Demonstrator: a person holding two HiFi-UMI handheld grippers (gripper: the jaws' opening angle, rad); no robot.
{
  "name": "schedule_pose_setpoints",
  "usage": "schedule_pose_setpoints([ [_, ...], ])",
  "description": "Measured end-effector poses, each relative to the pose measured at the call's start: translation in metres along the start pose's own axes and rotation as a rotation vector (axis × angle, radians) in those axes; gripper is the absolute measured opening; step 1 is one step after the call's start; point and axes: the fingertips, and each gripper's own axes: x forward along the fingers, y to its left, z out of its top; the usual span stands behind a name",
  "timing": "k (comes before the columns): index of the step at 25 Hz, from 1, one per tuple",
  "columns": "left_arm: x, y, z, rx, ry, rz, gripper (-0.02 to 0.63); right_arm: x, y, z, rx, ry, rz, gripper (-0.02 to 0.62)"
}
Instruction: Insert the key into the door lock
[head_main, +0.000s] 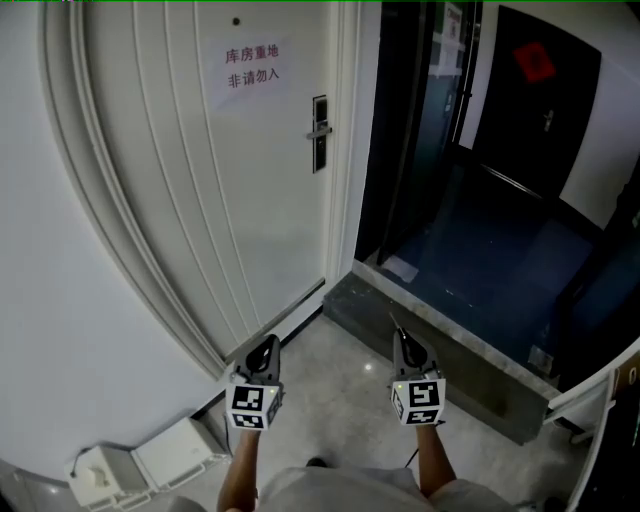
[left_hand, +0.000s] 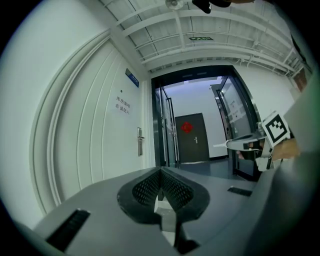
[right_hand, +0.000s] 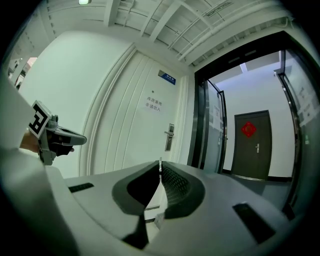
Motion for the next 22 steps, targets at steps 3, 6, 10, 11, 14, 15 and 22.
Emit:
schedule_pose_setpoints([
  [3,0.029,0.016,0.001,0.004,0.001,-0.018,0.017,0.028,-0.001,-0.005,0.008,0.014,-0.010,0.029],
  [6,0.052,0.026,-0.002,0.000,0.009,-0.033,0.017,0.050,-0.005,-0.011,0.015,0.029,-0.018,0.029],
  [10,0.085,0.037,-0.011,-0.012,0.017,-0.044,0.017,0.080,-0.014,-0.019,0.012,0.041,-0.022,0.029],
  [11,0.093,0.039,-0.012,-0.010,0.012,-0.044,0.017,0.088,-0.017,-0.022,0.013,0.043,-0.022,0.029],
  [14,0.123,0.045,-0.013,-0.003,0.013,-0.044,0.017,0.116,-0.029,-0.029,0.019,0.046,-0.017,0.029],
  [15,0.134,0.048,-0.012,0.002,0.008,-0.043,0.017,0.128,-0.032,-0.030,0.019,0.044,-0.012,0.029],
  [22,0.243,0.077,0.001,0.029,-0.003,-0.010,0.017,0.236,-0.076,-0.036,0.022,0.017,0.026,0.029],
])
